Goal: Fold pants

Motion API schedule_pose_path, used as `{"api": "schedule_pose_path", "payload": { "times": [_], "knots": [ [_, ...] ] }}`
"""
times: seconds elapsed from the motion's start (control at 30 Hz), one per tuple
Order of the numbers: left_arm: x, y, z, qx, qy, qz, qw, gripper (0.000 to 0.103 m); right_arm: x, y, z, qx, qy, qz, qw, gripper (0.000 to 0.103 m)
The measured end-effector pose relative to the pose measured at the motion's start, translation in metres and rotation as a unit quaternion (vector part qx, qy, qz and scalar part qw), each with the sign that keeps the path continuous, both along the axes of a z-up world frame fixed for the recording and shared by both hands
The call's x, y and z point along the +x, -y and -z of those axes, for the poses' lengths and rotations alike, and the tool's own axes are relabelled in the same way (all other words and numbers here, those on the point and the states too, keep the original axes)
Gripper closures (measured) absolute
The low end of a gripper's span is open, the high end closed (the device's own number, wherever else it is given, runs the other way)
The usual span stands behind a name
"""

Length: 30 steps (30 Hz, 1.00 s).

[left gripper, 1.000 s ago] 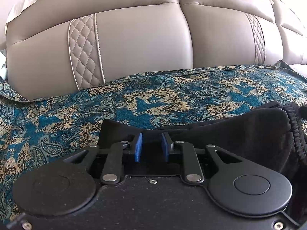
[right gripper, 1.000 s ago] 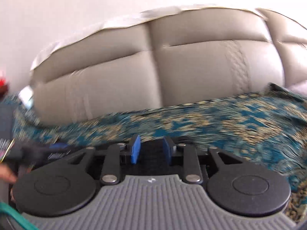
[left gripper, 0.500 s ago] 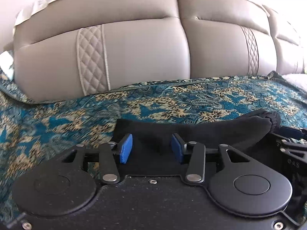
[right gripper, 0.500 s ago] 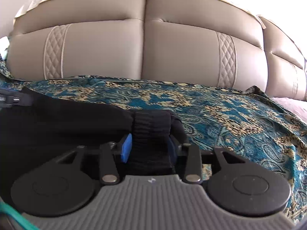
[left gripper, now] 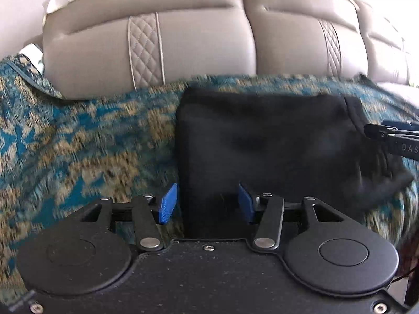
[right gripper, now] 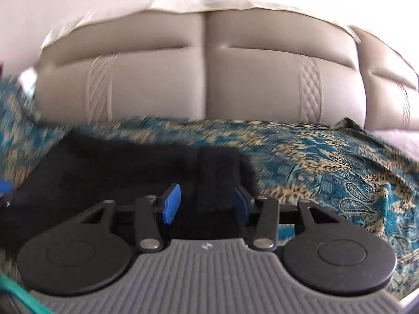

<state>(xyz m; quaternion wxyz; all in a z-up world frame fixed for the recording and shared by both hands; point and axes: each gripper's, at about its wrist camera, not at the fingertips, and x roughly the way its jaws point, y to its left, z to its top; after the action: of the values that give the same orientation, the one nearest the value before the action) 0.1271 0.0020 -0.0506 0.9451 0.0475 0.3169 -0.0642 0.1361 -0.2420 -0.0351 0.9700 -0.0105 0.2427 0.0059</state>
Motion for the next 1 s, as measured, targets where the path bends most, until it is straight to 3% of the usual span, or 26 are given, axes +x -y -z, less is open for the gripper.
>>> {"api": "schedule_pose_path", "payload": {
  "times": [0.13,0.23,0.57,0.67,0.77,0.9,1.0],
  "knots": [
    [-0.013,0.006,0.008,0.013,-0.002,0.002,0.9999,0.054,-0.013,-0.013,0.017,-0.079,-0.025,0.008,0.997,0.04],
    [-0.018,0.007,0.009,0.006,-0.006,0.004,1.0,0.053,-0.018,-0.01,0.021,-0.094,-0.04,0.02,0.995,0.034],
    [-0.024,0.006,0.005,-0.003,-0.028,0.016,0.9995,0.051,-0.011,0.026,0.018,-0.003,-0.088,0.04,0.995,0.023],
    [-0.015,-0.005,-0.008,-0.028,-0.023,0.021,0.9991,0.042,-0.011,0.045,0.011,0.053,-0.08,0.012,0.995,0.016],
    [0.009,-0.02,-0.02,-0.059,-0.019,0.014,0.998,0.035,0.003,0.062,0.004,0.079,-0.07,-0.012,0.994,0.013],
    [0.056,-0.035,-0.026,-0.09,-0.035,0.0,0.9954,0.033,0.038,0.076,0.001,0.078,-0.076,-0.017,0.994,0.011],
    [0.088,-0.042,-0.021,-0.108,-0.055,-0.007,0.9927,0.033,0.061,0.077,0.003,0.077,-0.077,-0.036,0.993,0.003]
  ]
}}
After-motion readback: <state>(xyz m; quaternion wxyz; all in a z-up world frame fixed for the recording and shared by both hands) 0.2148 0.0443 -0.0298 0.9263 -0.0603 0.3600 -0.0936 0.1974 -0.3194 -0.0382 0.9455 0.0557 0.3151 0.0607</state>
